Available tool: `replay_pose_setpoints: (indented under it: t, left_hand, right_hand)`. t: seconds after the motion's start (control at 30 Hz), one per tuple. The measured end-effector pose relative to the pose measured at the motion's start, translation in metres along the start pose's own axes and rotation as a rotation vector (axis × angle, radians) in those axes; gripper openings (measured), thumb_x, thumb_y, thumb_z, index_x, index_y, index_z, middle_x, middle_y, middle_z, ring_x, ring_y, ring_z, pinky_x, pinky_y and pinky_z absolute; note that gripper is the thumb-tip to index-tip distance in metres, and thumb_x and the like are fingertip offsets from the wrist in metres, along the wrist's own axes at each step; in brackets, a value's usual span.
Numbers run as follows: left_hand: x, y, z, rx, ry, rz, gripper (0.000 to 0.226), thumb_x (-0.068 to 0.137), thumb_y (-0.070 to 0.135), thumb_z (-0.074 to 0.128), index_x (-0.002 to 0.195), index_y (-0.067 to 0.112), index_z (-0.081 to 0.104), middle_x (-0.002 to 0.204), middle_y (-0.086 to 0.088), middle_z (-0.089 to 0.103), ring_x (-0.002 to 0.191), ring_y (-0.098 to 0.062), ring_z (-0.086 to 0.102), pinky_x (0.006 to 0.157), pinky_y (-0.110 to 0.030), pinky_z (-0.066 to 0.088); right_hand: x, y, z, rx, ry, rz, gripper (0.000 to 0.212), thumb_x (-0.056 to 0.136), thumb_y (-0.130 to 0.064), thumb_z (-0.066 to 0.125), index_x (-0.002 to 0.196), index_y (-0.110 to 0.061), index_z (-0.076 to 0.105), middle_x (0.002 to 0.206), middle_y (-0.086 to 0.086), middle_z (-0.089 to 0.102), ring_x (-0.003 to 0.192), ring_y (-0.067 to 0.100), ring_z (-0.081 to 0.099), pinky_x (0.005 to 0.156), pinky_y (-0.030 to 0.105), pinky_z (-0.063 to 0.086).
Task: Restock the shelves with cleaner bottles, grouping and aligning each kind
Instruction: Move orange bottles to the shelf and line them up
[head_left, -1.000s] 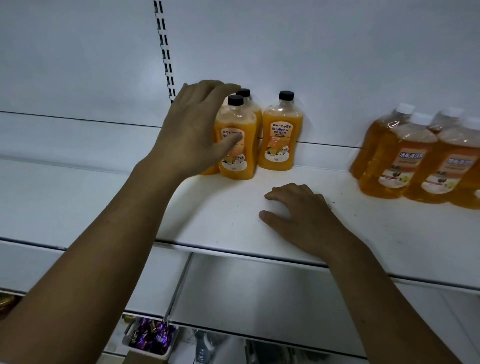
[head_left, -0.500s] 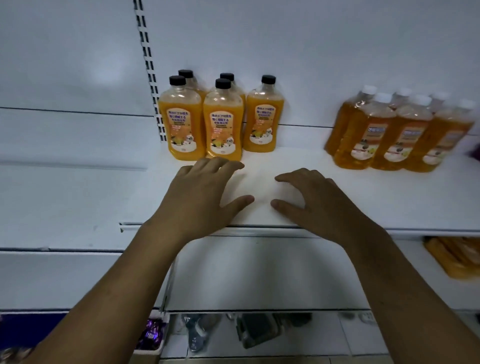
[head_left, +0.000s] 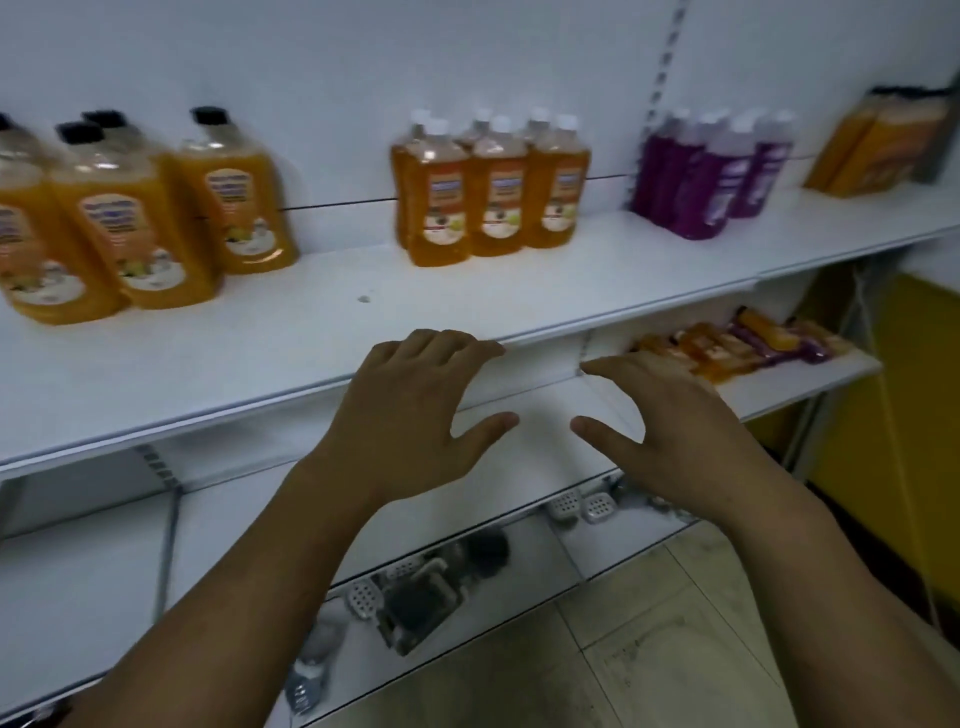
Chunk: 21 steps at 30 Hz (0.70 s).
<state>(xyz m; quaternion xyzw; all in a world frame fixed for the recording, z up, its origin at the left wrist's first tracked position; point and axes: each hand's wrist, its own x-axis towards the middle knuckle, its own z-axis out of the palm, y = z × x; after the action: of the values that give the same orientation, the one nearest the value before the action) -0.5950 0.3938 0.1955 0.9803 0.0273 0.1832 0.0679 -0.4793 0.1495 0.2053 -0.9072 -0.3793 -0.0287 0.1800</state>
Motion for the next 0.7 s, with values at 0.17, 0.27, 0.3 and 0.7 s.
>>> replay_pose_setpoints:
  t: [0.17,0.27,0.3,0.7]
  left_hand:
    - [0.047,0.107,0.035,-0.027,-0.022,0.078,0.071,0.095,0.077,0.036,0.149,0.033,0.049,0.148,0.006,0.057,0.137,-0.021,0.053,0.111,-0.05,0.045]
    - [0.076,0.161,0.057,-0.02,-0.044,0.119,0.072,0.093,0.077,0.035,0.148,0.033,0.05,0.147,0.005,0.059,0.135,-0.023,0.055,0.111,-0.051,0.045]
    - [0.086,0.178,0.065,-0.014,-0.048,0.132,0.071,0.093,0.077,0.035,0.147,0.033,0.05,0.146,0.004,0.06,0.134,-0.024,0.055,0.111,-0.051,0.045]
    - [0.221,0.286,0.183,-0.027,-0.103,0.222,0.069,0.095,0.076,0.033,0.149,0.035,0.047,0.148,0.007,0.057,0.136,-0.022,0.052,0.109,-0.049,0.044]
  right_hand:
    - [-0.048,0.098,-0.034,-0.037,-0.012,0.105,0.067,0.096,-0.067,0.05,0.155,-0.038,0.039,0.159,-0.01,0.041,0.144,0.016,0.037,0.115,0.038,0.028]
    - [-0.067,0.148,-0.049,-0.058,-0.034,0.136,0.068,0.097,-0.067,0.048,0.156,-0.036,0.039,0.159,-0.007,0.042,0.142,0.019,0.039,0.114,0.044,0.032]
    - [-0.073,0.164,-0.054,-0.058,-0.032,0.148,0.067,0.097,-0.067,0.048,0.156,-0.035,0.039,0.158,-0.006,0.043,0.141,0.02,0.04,0.114,0.046,0.034]
    - [-0.055,0.341,-0.081,-0.058,-0.024,0.282,0.061,0.099,-0.063,0.052,0.154,-0.037,0.039,0.156,-0.007,0.044,0.143,0.019,0.039,0.117,0.049,0.032]
